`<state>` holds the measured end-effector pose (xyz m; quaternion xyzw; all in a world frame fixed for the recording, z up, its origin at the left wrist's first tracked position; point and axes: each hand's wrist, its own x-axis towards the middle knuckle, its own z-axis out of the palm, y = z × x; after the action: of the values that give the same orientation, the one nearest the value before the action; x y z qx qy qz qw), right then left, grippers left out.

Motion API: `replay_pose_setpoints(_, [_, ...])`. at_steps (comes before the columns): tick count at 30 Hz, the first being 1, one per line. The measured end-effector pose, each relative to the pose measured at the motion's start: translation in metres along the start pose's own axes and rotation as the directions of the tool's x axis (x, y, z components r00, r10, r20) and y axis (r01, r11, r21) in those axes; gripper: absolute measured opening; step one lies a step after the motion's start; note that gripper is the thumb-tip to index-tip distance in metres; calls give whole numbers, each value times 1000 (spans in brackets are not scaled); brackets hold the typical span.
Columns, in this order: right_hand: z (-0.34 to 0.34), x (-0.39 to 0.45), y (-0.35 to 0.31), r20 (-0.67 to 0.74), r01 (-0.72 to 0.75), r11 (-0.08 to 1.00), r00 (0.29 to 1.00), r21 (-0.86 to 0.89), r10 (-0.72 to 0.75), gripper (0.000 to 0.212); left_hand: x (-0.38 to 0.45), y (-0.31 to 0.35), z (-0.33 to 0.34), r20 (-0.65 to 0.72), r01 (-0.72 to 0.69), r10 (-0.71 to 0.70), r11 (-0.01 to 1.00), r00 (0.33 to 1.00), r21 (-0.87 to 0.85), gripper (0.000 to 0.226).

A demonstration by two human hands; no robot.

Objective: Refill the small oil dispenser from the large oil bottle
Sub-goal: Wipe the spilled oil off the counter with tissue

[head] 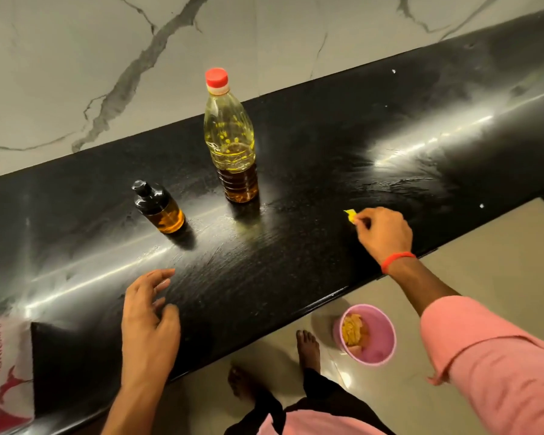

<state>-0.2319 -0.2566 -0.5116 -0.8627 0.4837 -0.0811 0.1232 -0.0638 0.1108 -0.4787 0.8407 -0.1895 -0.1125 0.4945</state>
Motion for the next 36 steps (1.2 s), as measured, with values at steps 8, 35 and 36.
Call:
replay_pose_setpoints(8, [-8, -62, 90, -117, -101, 991, 987, 92, 112, 8, 4, 4, 24, 77, -16, 15, 1000, 997, 12, 57])
replay_pose_setpoints(35, [33, -163, 172, 252, -551, 834, 802, -42, 542, 24, 7, 16, 38, 168, -11, 4, 999, 986, 43, 50])
replay_pose_setpoints(36, [33, -162, 171, 254, -550, 834, 802, -39, 541, 24, 6, 16, 39, 169, -10, 2, 999, 986, 44, 49])
